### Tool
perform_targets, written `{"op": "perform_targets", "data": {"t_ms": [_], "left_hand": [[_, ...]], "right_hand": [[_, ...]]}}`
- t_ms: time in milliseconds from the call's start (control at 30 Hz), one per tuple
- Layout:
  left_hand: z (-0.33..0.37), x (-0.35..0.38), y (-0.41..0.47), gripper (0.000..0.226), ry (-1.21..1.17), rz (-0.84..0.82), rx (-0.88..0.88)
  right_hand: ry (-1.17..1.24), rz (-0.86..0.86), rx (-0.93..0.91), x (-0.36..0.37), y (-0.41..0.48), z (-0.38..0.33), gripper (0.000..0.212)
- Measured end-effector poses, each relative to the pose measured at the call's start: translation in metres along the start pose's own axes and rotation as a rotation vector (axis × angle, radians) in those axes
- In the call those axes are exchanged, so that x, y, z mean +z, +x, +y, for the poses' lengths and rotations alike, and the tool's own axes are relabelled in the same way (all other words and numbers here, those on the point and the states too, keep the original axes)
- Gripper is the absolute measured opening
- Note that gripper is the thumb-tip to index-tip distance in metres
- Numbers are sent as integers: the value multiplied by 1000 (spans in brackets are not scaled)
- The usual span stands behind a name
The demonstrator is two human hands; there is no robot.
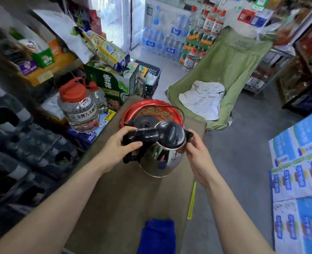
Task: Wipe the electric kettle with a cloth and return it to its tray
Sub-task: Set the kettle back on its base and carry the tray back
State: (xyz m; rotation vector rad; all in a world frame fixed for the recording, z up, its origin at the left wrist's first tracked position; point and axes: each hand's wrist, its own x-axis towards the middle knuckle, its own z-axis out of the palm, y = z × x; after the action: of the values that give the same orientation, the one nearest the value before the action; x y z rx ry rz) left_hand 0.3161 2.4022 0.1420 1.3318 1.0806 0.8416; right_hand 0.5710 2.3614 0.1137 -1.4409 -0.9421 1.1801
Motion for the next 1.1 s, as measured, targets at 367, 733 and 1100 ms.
{"op": "perform_targets", "data": {"t_ms": [367,733,1100], "left_hand": [[-8,19,67,32,-15,257,-12],[-35,2,142,29,-69,396,29],[-47,-5,163,36,-57,446,44]], "right_hand": [[-167,-267,37,-14,112,-20,34],[-120,-423,-6,9,220,-15,38],[-160,-412,-54,18,234,-8,36]]}}
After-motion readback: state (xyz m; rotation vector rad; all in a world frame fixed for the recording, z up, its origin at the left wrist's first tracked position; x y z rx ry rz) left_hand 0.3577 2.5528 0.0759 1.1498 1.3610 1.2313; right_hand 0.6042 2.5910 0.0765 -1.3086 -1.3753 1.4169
